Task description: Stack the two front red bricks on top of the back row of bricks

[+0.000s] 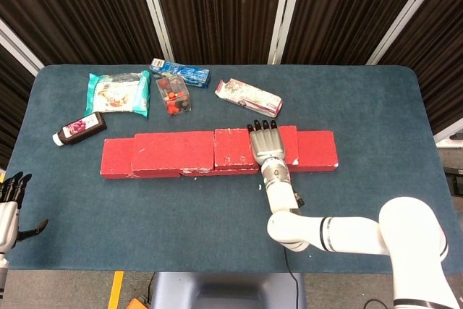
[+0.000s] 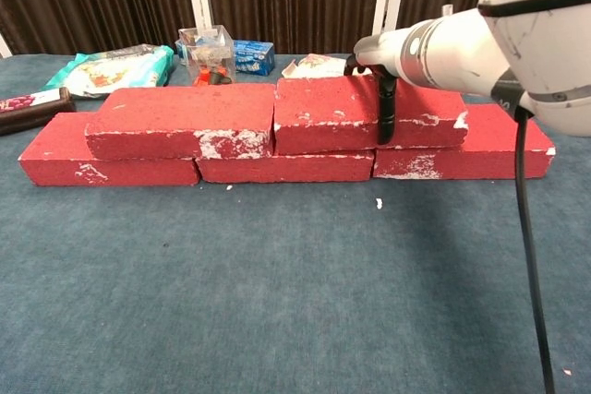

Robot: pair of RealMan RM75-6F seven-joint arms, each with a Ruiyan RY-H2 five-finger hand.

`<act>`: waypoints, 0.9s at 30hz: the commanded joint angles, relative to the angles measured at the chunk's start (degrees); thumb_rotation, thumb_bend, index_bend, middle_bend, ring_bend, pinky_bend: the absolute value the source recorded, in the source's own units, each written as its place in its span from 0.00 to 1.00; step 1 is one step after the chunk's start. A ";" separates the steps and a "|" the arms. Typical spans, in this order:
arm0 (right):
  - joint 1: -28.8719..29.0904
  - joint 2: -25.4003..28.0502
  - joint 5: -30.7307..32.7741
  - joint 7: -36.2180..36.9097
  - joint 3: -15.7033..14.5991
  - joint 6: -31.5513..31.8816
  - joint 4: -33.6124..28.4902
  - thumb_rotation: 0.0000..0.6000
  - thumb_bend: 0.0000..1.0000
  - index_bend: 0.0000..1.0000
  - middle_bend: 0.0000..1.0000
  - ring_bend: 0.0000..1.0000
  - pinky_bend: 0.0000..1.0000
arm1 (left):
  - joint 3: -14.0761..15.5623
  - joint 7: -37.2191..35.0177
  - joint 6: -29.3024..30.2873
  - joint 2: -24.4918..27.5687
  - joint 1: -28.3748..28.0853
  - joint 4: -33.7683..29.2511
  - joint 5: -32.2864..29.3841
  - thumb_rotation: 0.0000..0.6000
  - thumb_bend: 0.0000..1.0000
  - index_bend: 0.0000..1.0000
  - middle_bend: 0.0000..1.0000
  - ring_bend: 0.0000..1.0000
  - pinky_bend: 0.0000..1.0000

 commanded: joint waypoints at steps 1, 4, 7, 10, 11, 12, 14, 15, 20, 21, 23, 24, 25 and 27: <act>0.05 -0.18 0.01 0.00 0.05 0.03 0.09 1.00 0.02 0.22 0.12 0.00 0.00 | 0.01 0.01 -0.05 0.03 0.00 -0.07 -0.04 1.00 0.20 0.00 0.00 0.00 0.00; 0.07 -0.34 0.08 0.02 0.15 0.17 0.16 1.00 0.02 0.21 0.11 0.00 0.00 | 0.00 0.05 0.01 0.08 0.04 -0.17 -0.12 1.00 0.20 0.00 0.00 0.00 0.00; 0.11 -0.40 0.29 -0.17 0.19 0.28 0.24 1.00 0.01 0.20 0.11 0.00 0.00 | -0.03 -0.03 -0.01 0.13 0.06 -0.19 -0.22 1.00 0.20 0.00 0.00 0.00 0.00; 0.13 -0.47 0.41 -0.28 0.27 0.38 0.35 1.00 0.01 0.19 0.10 0.00 0.00 | -0.02 0.01 -0.11 0.13 0.02 -0.21 -0.28 1.00 0.20 0.00 0.00 0.00 0.00; 0.13 -0.52 0.39 -0.30 0.27 0.41 0.40 1.00 0.01 0.19 0.10 0.00 0.00 | -0.02 0.09 -0.15 0.13 0.00 -0.22 -0.32 1.00 0.20 0.00 0.00 0.00 0.00; 0.13 -0.54 0.46 -0.35 0.29 0.42 0.39 1.00 0.01 0.19 0.10 0.00 0.00 | -0.01 0.12 -0.16 0.13 0.00 -0.24 -0.32 1.00 0.20 0.00 0.00 0.00 0.00; 0.13 -0.53 0.40 -0.35 0.37 0.42 0.29 1.00 0.01 0.19 0.10 0.00 0.00 | -0.02 0.21 -0.14 0.12 0.00 -0.29 -0.38 1.00 0.20 0.00 0.00 0.00 0.00; 0.08 -0.49 0.23 -0.25 0.40 0.40 0.16 1.00 0.00 0.19 0.10 0.00 0.00 | -0.01 0.24 -0.14 0.10 0.00 -0.27 -0.39 1.00 0.20 0.00 0.00 0.00 0.00; -0.72 1.02 -1.12 1.49 1.28 0.67 -3.06 1.00 0.00 0.17 0.08 0.00 0.00 | -0.16 0.35 -0.22 0.07 -0.05 -0.25 -0.75 1.00 0.20 0.00 0.00 0.00 0.00; -0.95 1.63 -1.49 1.90 1.51 0.96 -4.25 1.00 0.00 0.17 0.08 0.00 0.00 | -0.18 0.35 -0.23 0.06 -0.05 -0.24 -0.80 1.00 0.20 0.00 0.00 0.00 0.00; -1.78 3.72 -2.70 3.14 2.17 1.95 -8.25 1.00 0.00 0.17 0.08 0.00 0.00 | -0.21 0.62 -0.21 0.04 -0.08 -0.22 -0.90 1.00 0.20 0.00 0.00 0.00 0.00; -2.36 5.00 -3.54 3.98 2.55 2.45 -10.56 1.00 0.00 0.17 0.07 0.00 0.00 | -0.23 0.67 -0.24 0.01 -0.09 -0.25 -0.97 1.00 0.20 0.00 0.00 0.00 0.00; -3.09 6.43 -4.77 4.95 2.86 3.20 -13.10 1.00 0.00 0.16 0.07 0.00 0.00 | -0.27 0.69 -0.30 -0.04 -0.13 -0.16 -1.07 1.00 0.20 0.00 0.00 0.00 0.00; -5.41 10.14 -9.87 7.00 2.42 6.40 -19.73 1.00 0.00 0.16 0.07 0.00 0.00 | -0.28 0.60 -0.49 -0.12 -0.31 0.07 -0.90 1.00 0.20 0.00 0.00 0.00 0.00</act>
